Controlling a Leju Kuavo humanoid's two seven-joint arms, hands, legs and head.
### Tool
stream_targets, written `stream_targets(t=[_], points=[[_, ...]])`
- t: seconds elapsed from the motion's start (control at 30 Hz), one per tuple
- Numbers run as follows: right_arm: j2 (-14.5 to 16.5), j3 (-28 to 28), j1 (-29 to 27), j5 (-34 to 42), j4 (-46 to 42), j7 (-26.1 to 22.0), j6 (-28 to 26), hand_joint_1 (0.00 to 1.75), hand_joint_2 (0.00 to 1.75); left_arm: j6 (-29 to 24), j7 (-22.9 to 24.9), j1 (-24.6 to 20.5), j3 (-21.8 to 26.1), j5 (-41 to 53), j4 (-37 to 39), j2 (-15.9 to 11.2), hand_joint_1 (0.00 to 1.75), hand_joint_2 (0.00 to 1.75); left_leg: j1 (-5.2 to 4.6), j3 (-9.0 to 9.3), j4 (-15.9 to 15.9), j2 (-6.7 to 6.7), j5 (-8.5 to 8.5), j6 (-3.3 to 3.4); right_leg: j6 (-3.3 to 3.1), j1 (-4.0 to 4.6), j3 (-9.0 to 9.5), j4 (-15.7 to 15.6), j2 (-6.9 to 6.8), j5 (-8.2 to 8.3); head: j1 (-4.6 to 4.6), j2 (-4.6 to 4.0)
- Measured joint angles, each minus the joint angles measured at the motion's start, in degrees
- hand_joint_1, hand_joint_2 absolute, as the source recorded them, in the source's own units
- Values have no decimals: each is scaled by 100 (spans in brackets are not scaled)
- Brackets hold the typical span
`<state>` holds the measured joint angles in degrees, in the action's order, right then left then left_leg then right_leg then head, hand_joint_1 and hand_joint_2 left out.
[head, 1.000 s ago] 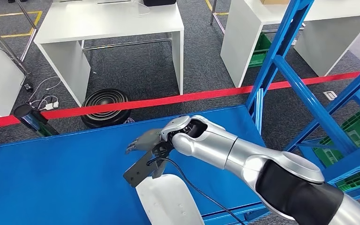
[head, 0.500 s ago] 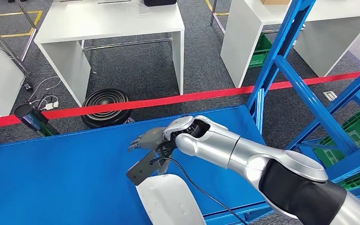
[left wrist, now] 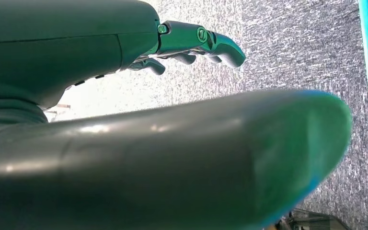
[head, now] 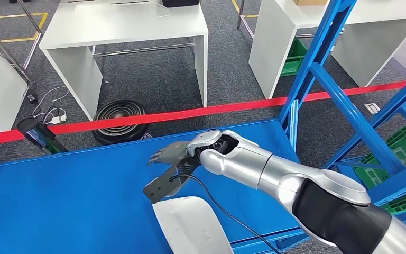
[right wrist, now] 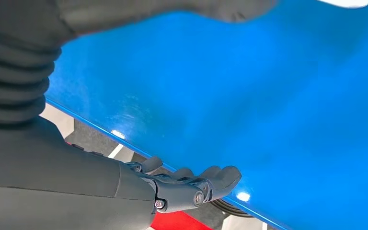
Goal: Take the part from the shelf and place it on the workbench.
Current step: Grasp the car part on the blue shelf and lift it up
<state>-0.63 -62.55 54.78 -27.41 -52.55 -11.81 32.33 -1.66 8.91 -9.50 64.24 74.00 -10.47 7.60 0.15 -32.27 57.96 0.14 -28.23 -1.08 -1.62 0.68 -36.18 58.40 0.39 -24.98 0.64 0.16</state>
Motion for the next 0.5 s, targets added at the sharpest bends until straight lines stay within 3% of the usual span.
stream_targets(t=[0.1,0.17,0.2,0.27,0.3,0.33,0.37,0.43,0.5], points=[[-6,0,7,10,20,0,3,0,0,10,1,0,-17,-2,1,-13,0,0,2,14,-20,2,21,41,41,-4,12,-10,2,12,0,2],[-10,0,29,32,24,-3,16,0,0,19,2,2,-17,-7,1,-11,0,0,49,60,-90,20,62,78,87,4,-39,114,5,-77,9,1],[-14,0,42,41,30,-3,21,0,0,22,3,3,-17,-9,1,-9,0,0,78,83,-121,30,80,92,117,-3,-143,344,4,-205,17,1],[-20,-1,44,49,51,-5,28,0,0,26,4,7,-17,-15,0,-15,0,0,99,94,-127,42,82,102,183,-60,-504,1090,-4,-539,31,1],[-21,-3,34,50,66,-9,33,0,0,27,5,11,-17,-26,0,-16,0,0,106,94,-120,42,77,97,212,-90,-683,1436,-8,-650,31,1],[-21,-8,24,52,80,-19,37,0,0,29,4,18,-17,-43,0,-17,0,0,117,95,-110,39,67,84,236,-118,-782,1604,-11,-657,31,0],[-21,-19,25,55,95,-27,40,0,0,30,2,28,-17,-66,0,-17,0,0,133,97,-92,33,51,62,256,-143,-768,1546,-13,-556,31,0],[-10,-51,61,64,122,-41,39,0,0,31,-11,49,-17,-119,0,-17,0,0,174,104,-32,22,-1,-7,289,-184,-446,846,-26,-183,33,0],[28,-78,113,79,148,-42,20,0,0,29,-38,57,-17,-168,-1,-24,0,0,179,87,22,15,-53,-91,277,-179,-135,234,-19,1,35,1]])
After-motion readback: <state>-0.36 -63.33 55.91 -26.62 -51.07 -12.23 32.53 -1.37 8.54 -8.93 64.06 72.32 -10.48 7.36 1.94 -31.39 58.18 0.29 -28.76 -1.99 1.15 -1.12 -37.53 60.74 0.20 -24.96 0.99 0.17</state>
